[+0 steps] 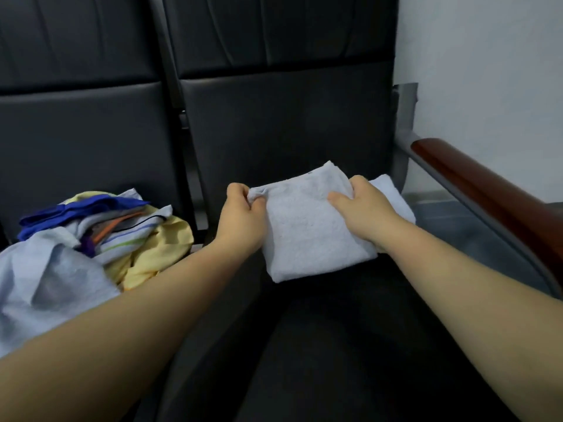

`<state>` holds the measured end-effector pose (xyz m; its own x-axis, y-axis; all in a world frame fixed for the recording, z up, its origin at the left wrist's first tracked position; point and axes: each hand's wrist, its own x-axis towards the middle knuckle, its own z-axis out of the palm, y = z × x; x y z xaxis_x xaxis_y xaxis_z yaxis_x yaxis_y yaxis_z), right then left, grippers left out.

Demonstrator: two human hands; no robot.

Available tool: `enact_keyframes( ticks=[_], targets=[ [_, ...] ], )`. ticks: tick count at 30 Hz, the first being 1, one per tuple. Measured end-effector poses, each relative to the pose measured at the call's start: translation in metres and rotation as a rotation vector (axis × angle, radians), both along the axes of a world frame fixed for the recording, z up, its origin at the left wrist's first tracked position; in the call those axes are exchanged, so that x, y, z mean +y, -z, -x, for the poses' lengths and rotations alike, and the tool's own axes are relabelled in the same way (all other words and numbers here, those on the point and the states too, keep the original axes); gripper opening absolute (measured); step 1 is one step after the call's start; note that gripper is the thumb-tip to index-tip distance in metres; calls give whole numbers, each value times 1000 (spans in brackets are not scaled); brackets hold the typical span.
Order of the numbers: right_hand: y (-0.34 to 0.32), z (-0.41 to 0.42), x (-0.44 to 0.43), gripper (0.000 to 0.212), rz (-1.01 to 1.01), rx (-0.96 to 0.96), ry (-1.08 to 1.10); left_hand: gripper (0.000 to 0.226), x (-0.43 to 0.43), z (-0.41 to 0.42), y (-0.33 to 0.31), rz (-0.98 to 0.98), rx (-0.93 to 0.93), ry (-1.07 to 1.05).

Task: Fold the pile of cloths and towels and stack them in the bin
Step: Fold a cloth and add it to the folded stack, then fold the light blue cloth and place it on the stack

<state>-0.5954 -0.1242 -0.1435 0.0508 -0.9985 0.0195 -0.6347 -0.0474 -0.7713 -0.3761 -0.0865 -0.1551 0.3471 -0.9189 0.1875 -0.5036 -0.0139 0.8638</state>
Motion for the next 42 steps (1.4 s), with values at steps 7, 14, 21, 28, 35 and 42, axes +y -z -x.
enact_keyframes(
  ticks=[7, 14, 21, 28, 35, 42],
  targets=[
    [-8, 74, -55, 39, 50, -27, 250, 17, -97, 80, -17, -33, 18, 147],
    [24, 90, -108, 46, -58, 107, 409, 29, -162, 104, 15, -162, -31, 90],
    [23, 87, -81, 55, -64, 241, 390, 42, -144, 97, 26, -185, -8, -17],
    [-2, 23, 11, 58, -25, 520, 216, 40, -51, 28, 8, -304, -191, 37],
    [2, -105, 86, 62, -17, 463, -175, 28, 70, -111, 0, -361, -438, -99],
    [8, -242, 136, 29, -22, 363, -477, 34, 167, -249, -27, -445, -538, -292]
  ],
)
